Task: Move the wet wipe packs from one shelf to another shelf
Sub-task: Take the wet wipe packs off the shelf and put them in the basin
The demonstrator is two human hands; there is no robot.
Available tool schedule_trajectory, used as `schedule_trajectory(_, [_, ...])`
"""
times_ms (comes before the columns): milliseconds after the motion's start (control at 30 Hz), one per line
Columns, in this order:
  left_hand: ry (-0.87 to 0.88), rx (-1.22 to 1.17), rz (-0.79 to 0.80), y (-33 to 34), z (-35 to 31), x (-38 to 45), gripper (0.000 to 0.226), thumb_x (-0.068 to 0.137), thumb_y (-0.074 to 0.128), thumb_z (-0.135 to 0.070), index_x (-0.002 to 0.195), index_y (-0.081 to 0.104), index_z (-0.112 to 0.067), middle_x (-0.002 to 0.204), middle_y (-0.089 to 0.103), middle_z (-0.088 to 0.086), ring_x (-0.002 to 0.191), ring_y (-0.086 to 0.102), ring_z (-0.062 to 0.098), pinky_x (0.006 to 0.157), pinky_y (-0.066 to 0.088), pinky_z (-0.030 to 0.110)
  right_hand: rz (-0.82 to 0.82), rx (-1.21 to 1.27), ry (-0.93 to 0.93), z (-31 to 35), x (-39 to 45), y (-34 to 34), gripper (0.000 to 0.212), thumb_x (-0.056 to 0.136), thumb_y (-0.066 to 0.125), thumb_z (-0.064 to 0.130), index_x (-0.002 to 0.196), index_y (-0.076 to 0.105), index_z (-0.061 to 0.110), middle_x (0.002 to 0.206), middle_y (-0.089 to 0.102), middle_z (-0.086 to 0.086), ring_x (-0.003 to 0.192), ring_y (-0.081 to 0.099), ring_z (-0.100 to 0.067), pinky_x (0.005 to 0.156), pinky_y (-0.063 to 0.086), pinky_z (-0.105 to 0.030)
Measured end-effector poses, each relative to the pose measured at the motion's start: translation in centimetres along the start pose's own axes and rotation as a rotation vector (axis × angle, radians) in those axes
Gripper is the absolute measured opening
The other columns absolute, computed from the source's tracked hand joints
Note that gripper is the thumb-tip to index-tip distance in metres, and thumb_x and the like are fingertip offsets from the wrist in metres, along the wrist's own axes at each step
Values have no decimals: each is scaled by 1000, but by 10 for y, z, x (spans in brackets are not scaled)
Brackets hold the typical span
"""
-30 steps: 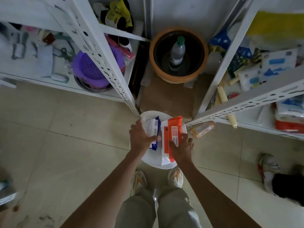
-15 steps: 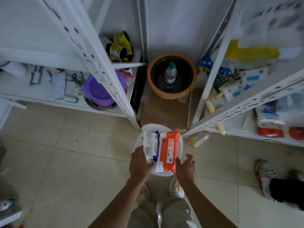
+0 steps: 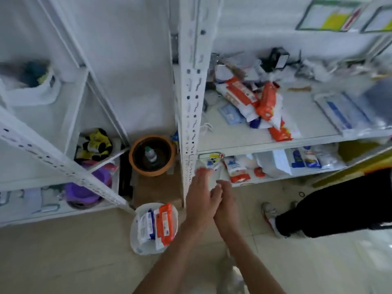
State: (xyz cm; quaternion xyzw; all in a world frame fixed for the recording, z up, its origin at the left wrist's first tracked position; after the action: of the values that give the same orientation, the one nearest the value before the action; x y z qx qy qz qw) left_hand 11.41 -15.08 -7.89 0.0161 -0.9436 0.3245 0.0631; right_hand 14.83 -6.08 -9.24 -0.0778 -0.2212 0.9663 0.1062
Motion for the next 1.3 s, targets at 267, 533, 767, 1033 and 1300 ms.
schedule_trajectory(267, [93, 84, -102, 49, -113, 71, 44, 95, 61, -29, 137, 53, -20, 136, 61, -4, 124, 55, 15, 96, 48, 28, -39, -80, -203, 13, 103, -142, 20, 102, 56, 25, 121, 56, 27, 104, 76, 4, 88, 73, -12, 74, 62, -41])
schedule_trajectory(533, [95, 194, -107, 106, -175, 100, 40, 94, 62, -22, 133, 53, -15, 133, 60, 2, 119, 57, 20, 89, 54, 33, 62, -11, -210, -1, 161, -225, 20, 98, 51, 18, 115, 59, 25, 91, 72, 3, 78, 72, -18, 73, 62, -48])
schedule_trajectory(767, [73, 260, -94, 112, -168, 155, 39, 94, 62, -28, 131, 53, -18, 132, 60, 2, 116, 58, 19, 86, 55, 33, 23, -8, -153, -3, 215, -249, 19, 101, 49, 15, 116, 60, 19, 85, 74, 0, 72, 71, -19, 65, 63, -42])
schedule_trajectory(1033, [7, 332, -86, 111, -161, 218, 39, 98, 58, -42, 126, 51, -17, 131, 60, 7, 114, 61, 25, 81, 55, 37, -33, -430, 113, 15, 291, -243, 57, 96, 54, 54, 137, 44, 16, 135, 54, -10, 123, 54, -32, 91, 48, -44])
schedule_trajectory(1300, [-404, 370, -46, 130, -136, 297, 99, 84, 62, -69, 153, 26, -7, 148, 42, 18, 130, 50, 38, 96, 52, 51, 108, -490, 355, 14, 337, -233, 111, 76, 49, 90, 150, 33, 8, 145, 47, -19, 135, 46, -40, 110, 39, -53])
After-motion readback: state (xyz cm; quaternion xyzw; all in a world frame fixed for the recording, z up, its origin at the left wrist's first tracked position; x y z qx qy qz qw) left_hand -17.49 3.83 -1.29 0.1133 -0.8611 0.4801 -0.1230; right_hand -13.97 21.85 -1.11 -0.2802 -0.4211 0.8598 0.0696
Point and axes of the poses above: each hand's wrist, its own x-axis towards the middle knuckle, its own y-axis out of the palm, z = x × y, the point moved 2 cm from there along x, towards the middle knuckle
